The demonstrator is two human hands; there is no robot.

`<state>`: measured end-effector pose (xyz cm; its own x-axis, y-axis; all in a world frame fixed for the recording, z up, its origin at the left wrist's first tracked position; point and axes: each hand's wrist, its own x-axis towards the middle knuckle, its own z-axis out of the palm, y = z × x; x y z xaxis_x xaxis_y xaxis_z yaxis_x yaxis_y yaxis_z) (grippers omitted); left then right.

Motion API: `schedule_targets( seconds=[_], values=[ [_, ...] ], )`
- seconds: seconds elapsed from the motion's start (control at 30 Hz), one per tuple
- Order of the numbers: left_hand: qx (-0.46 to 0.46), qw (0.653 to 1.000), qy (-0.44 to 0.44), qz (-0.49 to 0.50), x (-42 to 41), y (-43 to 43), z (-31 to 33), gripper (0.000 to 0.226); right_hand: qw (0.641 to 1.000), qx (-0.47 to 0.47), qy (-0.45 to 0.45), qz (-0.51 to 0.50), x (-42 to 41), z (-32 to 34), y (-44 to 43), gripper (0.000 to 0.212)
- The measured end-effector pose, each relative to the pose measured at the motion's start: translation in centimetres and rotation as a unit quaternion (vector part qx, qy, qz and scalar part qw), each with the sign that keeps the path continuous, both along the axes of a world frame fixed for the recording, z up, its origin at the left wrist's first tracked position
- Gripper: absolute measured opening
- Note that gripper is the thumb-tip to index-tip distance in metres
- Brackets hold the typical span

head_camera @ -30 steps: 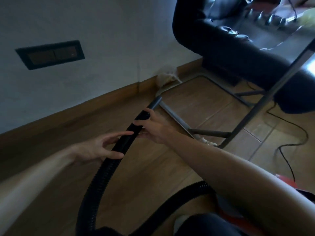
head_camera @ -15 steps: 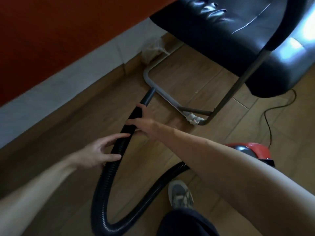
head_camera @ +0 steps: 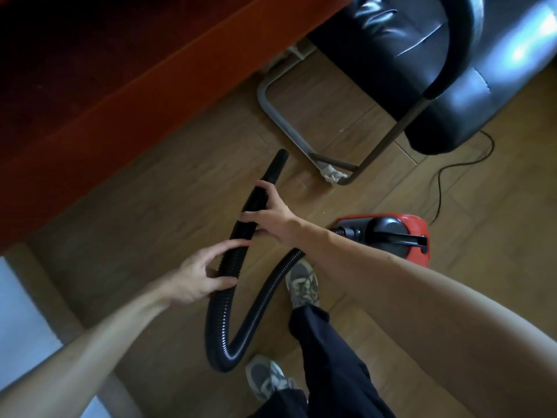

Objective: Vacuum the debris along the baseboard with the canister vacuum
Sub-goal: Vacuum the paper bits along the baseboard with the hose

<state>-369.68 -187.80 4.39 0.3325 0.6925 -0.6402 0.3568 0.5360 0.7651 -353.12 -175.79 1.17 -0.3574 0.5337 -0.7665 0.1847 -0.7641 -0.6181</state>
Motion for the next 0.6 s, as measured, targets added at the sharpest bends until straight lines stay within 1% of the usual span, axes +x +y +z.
schedule_targets(
  seconds=[0.23,0.47,0.6],
  values=[
    [-0.001,1.000,-0.003,-0.024,2.8,-2.7,2.0,0.065,0.999,-0.006,0.017,-0.046,4.1,3.0,-3.8,0.086],
    [-0.001,0.998,-0.009,-0.060,7.1,-5.2,3.7,0.071,0.998,0.001,-0.005,-0.065,9.1,4.8,-7.2,0.086],
    [0.009,0.995,0.004,-0.102,9.7,-5.0,3.8,0.066,0.998,0.010,-0.014,-0.067,12.0,5.0,-7.7,0.087]
  ],
)
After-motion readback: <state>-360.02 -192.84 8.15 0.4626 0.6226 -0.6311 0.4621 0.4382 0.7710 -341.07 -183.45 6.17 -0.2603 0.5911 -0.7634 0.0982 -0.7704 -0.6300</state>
